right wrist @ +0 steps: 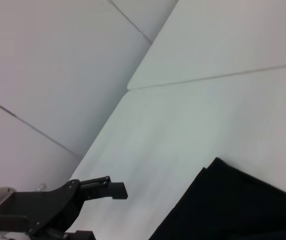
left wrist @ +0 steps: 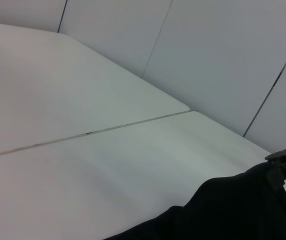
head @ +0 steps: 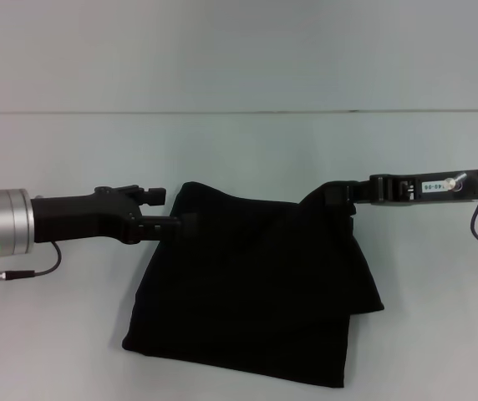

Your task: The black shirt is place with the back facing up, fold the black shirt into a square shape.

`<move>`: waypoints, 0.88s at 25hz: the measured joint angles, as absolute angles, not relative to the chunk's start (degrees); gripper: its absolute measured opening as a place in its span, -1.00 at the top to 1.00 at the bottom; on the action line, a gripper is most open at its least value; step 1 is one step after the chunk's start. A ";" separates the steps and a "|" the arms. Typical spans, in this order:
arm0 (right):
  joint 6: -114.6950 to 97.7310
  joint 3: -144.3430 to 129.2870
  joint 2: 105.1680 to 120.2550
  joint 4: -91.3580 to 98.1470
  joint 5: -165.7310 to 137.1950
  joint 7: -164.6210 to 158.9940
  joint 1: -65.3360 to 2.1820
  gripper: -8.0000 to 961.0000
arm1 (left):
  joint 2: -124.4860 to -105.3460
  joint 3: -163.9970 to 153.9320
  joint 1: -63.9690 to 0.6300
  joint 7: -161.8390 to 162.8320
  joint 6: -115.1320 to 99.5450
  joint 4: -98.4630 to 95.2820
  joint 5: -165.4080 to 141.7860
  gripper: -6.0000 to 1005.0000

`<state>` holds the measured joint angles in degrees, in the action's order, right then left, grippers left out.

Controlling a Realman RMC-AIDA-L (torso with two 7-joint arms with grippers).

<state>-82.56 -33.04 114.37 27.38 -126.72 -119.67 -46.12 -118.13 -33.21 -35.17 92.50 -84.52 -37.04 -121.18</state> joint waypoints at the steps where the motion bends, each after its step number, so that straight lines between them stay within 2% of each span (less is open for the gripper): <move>1: -82.60 -32.95 114.34 27.62 -126.71 -119.62 -46.12 0.92 | -118.13 -33.22 -35.16 92.74 -84.58 -37.04 -121.18 -0.89; 12: -82.78 -33.30 114.31 27.75 -126.77 -119.53 -47.01 0.92 | -118.12 -33.22 -35.19 93.63 -84.50 -37.12 -121.18 -0.89; 18: -82.29 -33.38 114.64 27.29 -127.14 -119.59 -43.90 0.92 | -118.12 -33.22 -35.44 93.89 -84.56 -37.02 -121.14 -0.89; 22: -82.31 -33.39 114.24 27.25 -127.08 -120.01 -41.60 0.91 | -118.12 -33.22 -35.67 94.64 -84.41 -37.03 -121.11 -0.89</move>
<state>-82.31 -33.39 114.24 27.25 -127.08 -120.01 -41.60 -118.12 -33.22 -35.67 94.64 -84.41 -37.03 -121.11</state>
